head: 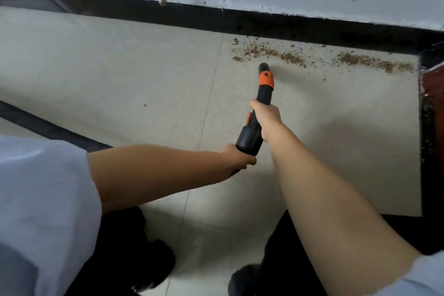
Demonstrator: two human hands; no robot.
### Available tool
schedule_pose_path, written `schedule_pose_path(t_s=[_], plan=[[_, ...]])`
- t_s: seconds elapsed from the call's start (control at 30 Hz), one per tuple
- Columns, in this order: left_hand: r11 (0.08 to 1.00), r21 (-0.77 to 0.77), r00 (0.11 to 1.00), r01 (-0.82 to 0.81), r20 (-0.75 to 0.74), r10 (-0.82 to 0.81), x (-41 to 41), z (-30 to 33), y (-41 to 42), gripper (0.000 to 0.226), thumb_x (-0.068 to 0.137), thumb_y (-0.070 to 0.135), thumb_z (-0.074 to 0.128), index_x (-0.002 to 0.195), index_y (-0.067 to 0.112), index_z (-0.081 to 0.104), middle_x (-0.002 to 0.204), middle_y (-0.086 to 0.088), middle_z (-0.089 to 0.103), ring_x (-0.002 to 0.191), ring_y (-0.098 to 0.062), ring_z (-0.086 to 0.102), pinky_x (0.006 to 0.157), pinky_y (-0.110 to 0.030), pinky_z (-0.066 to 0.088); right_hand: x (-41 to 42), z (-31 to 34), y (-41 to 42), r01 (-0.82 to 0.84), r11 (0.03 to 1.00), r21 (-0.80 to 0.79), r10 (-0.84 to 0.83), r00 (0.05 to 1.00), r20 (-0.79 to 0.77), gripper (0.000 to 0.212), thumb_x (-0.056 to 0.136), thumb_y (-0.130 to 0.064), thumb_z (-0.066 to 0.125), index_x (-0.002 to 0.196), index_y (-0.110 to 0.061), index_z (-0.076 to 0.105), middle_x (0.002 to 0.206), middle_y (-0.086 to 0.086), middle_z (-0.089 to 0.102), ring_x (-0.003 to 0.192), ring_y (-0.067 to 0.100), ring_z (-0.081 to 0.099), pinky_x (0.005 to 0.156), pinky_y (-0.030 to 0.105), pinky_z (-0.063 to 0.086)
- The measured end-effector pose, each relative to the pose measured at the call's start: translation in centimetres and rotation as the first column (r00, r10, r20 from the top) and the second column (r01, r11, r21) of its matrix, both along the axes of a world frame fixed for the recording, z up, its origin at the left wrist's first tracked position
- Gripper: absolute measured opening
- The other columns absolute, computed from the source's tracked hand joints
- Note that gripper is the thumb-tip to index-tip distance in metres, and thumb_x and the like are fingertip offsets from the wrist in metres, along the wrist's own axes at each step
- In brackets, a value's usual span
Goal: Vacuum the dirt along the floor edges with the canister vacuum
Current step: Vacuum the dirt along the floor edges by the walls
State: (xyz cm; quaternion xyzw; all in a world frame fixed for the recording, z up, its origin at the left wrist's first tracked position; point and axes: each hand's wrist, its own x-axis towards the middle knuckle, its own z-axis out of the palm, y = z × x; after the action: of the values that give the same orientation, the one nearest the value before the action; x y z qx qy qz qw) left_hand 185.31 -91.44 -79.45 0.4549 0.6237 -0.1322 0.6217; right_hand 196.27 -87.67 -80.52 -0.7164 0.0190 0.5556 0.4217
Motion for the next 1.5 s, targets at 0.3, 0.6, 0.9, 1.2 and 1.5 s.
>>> schedule_pose_path(t_s=[0.3, 0.6, 0.9, 1.2, 1.5], plan=[[0.988, 0.057, 0.990, -0.143, 0.018, 0.142, -3.4, -1.5, 1.6, 0.026, 0.078, 0.019, 0.067, 0.098, 0.009, 0.053, 0.070, -0.002, 0.056, 0.054, -0.014, 0.045, 0.052, -0.023, 0.039, -3.8, -0.6, 3.6, -0.165, 0.986, 0.029, 0.165, 0.986, 0.010, 0.009, 0.084, -0.007, 0.053, 0.085, -0.008, 0.044, 0.057, 0.007, 0.049, 0.043, 0.018, 0.045, 0.050, 0.027, 0.044], [0.993, 0.062, 0.995, -0.097, 0.015, 0.097, -5.4, -2.5, 3.5, 0.027, 0.079, 0.018, 0.069, 0.098, 0.009, 0.052, 0.068, -0.002, 0.053, 0.054, -0.013, 0.046, 0.053, -0.024, 0.042, -5.5, -1.8, 4.6, -0.088, 0.995, 0.043, 0.087, 0.996, 0.010, 0.010, 0.084, -0.010, 0.055, 0.084, -0.011, 0.045, 0.056, 0.005, 0.050, 0.043, 0.017, 0.047, 0.054, 0.029, 0.046], [0.991, 0.024, 0.986, 0.132, 0.101, -0.133, -1.0, -3.0, 3.4, 0.020, 0.078, 0.018, 0.068, 0.089, 0.015, 0.052, 0.072, -0.005, 0.054, 0.056, -0.015, 0.047, 0.054, -0.026, 0.042, -0.1, -1.7, 1.9, 0.133, 0.991, -0.011, -0.131, 0.987, 0.092, 0.009, 0.084, -0.009, 0.054, 0.084, -0.011, 0.046, 0.057, 0.005, 0.050, 0.043, 0.017, 0.047, 0.048, 0.025, 0.045], [1.000, 0.016, 0.996, 0.027, 0.088, -0.028, -2.6, -2.7, 4.5, 0.031, 0.079, 0.017, 0.067, 0.105, 0.008, 0.053, 0.075, -0.005, 0.056, 0.055, -0.014, 0.046, 0.052, -0.024, 0.039, -2.0, -1.6, 4.4, 0.030, 1.000, 0.004, -0.030, 0.998, 0.049, 0.011, 0.085, -0.008, 0.054, 0.082, -0.010, 0.044, 0.056, 0.006, 0.050, 0.043, 0.019, 0.047, 0.052, 0.029, 0.045], [0.999, 0.010, 0.998, -0.048, 0.049, 0.047, -4.5, -2.0, 5.5, 0.023, 0.081, 0.016, 0.066, 0.096, 0.008, 0.052, 0.066, -0.001, 0.052, 0.051, -0.012, 0.043, 0.046, -0.020, 0.037, -4.3, -1.7, 6.0, -0.057, 0.998, 0.038, 0.055, 0.998, 0.037, 0.012, 0.085, -0.010, 0.054, 0.081, -0.012, 0.044, 0.057, 0.007, 0.051, 0.042, 0.018, 0.047, 0.052, 0.027, 0.045]])
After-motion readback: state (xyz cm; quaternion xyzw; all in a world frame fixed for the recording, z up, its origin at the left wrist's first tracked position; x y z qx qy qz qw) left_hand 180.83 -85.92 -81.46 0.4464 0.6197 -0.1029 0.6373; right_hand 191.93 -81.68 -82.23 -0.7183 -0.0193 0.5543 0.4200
